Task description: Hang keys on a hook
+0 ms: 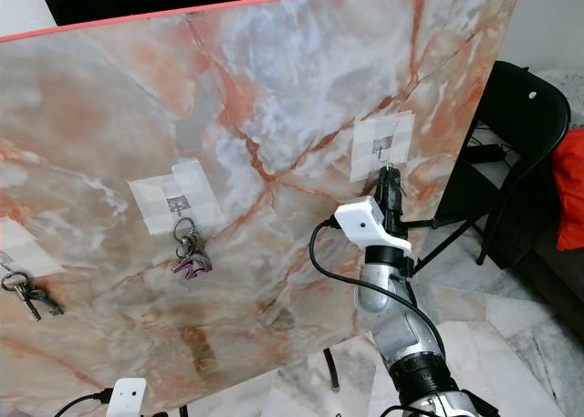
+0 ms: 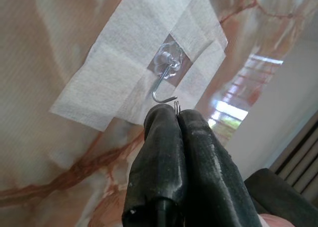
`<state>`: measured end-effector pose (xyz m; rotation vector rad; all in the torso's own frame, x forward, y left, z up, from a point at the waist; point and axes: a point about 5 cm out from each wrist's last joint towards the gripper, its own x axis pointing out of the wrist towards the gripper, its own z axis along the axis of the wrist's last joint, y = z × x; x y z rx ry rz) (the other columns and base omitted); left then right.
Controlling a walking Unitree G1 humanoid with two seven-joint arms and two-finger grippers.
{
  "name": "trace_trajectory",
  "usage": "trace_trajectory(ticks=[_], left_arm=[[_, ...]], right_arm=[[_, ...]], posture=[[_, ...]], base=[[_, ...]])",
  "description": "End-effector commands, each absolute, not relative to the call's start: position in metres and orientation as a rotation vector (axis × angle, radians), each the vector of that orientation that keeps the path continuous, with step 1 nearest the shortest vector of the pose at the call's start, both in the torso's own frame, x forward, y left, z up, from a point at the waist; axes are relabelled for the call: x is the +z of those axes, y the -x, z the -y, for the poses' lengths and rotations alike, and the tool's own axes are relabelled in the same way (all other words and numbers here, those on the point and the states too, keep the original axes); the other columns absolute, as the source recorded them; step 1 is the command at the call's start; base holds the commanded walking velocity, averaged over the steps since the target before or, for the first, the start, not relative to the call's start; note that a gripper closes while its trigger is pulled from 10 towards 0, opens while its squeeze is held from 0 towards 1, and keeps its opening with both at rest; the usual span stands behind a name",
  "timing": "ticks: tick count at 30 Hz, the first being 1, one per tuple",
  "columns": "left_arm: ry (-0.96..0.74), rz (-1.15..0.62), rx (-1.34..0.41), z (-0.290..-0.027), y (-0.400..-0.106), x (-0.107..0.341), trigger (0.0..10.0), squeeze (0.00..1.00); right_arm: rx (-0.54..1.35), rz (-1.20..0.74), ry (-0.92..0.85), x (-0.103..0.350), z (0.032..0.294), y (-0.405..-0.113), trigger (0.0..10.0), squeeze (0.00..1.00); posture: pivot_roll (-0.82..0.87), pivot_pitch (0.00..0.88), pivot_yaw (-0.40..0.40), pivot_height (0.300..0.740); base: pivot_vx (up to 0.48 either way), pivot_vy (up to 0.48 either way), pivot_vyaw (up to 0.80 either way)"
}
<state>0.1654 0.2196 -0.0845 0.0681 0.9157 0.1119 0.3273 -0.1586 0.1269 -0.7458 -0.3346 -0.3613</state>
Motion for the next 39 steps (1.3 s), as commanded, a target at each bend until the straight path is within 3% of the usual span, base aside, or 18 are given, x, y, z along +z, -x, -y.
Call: trace_trajectory(ticks=[1, 39], left_arm=[[-0.067, -0.933, 0.115, -0.220, -0.161, -0.087, 10.0, 0.00], [-0.065, -0.930, 0.121, -0.220, -0.161, -0.086, 10.0, 0.00]], right_arm=[[-0.361, 0.351, 0.737, 0.132, 0.157, -0.331, 10.0, 0.00], [-0.332, 0.364, 0.746, 0.136, 0.155, -0.341, 10.0, 0.00]], posture=[[0.00, 0.002, 0.035, 0.740], [0.00, 0.003, 0.036, 0.740]], base=[[0.000, 0.000, 0.00], [0.000, 0.000, 0.00]])
